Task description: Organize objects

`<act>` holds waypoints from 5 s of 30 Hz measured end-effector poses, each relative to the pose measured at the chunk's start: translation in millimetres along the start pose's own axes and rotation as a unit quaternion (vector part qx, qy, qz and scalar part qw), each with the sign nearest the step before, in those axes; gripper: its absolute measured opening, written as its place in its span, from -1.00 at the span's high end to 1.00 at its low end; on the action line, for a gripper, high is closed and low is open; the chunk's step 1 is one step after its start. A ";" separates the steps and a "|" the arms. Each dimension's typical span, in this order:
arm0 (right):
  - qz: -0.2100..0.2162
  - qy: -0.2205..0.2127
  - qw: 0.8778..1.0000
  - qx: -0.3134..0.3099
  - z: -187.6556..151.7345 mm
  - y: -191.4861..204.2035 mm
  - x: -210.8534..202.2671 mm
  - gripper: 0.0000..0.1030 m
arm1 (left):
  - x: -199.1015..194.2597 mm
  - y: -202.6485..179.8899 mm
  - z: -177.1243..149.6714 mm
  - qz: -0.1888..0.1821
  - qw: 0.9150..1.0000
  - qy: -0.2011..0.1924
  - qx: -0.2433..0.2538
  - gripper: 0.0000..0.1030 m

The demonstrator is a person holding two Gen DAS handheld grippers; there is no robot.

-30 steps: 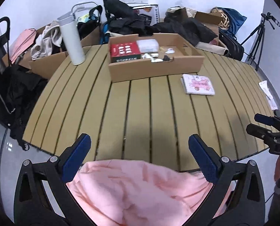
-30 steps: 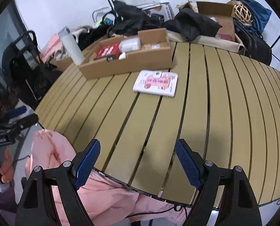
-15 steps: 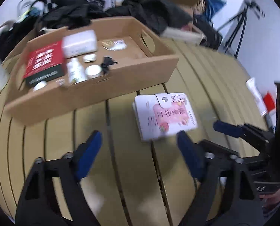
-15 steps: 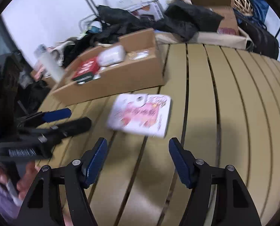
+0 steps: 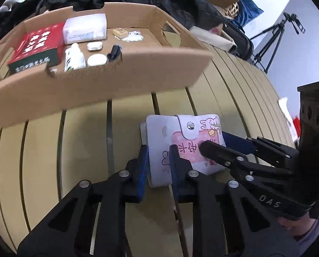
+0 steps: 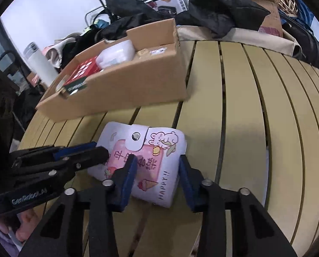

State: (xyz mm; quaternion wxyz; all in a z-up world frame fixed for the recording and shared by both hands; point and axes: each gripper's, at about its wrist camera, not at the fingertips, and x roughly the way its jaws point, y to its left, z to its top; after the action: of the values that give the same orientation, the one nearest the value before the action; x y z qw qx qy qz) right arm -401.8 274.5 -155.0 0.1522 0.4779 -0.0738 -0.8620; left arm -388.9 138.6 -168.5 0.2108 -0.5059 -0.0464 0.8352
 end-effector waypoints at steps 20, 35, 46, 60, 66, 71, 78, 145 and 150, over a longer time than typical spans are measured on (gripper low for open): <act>0.027 -0.050 0.998 -0.029 71.4 31.2 -77.9 0.54 | -86.7 24.3 92.5 -0.061 0.992 -0.101 -0.047 0.70; -0.115 0.082 0.984 -0.106 206.8 25.9 87.3 0.53 | 62.6 84.7 187.5 0.000 0.999 0.029 -0.036 0.67; -0.102 0.038 0.989 -0.097 208.4 25.1 34.5 0.52 | 3.1 92.0 162.6 -0.003 0.999 0.008 -0.038 0.20; -0.050 -0.016 0.992 -0.115 163.9 82.1 -81.8 -0.79 | -191.9 110.8 68.2 0.224 0.972 -0.071 -0.025 -0.76; -0.035 -0.030 0.990 -0.133 97.4 115.9 -126.2 -0.79 | -242.5 78.4 15.8 0.246 0.962 -0.112 -0.047 -0.76; -0.012 -0.061 0.991 -0.120 10.6 129.3 -167.0 -0.79 | -280.6 45.7 -54.4 0.261 0.950 -0.160 -0.054 -1.00; -0.028 -0.072 0.989 -0.127 -96.2 152.6 -200.3 -0.79 | -312.5 19.2 -141.2 0.275 0.940 -0.193 -0.064 -1.00; -0.010 -0.127 0.990 -0.058 -186.4 179.9 -251.6 -0.79 | -327.2 -31.5 -217.6 0.244 0.953 -0.178 -0.029 -1.00; -0.012 -0.126 0.990 -0.055 -185.9 178.6 -252.1 -0.79 | -327.6 -29.5 -218.0 0.242 0.954 -0.175 -0.032 -1.00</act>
State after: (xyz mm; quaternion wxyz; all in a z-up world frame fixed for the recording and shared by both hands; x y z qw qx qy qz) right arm -84.9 193.5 -3.3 0.1575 0.3572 -0.0396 -0.9198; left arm -60.7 5.0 5.0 -0.0252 -0.3543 0.0147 0.9347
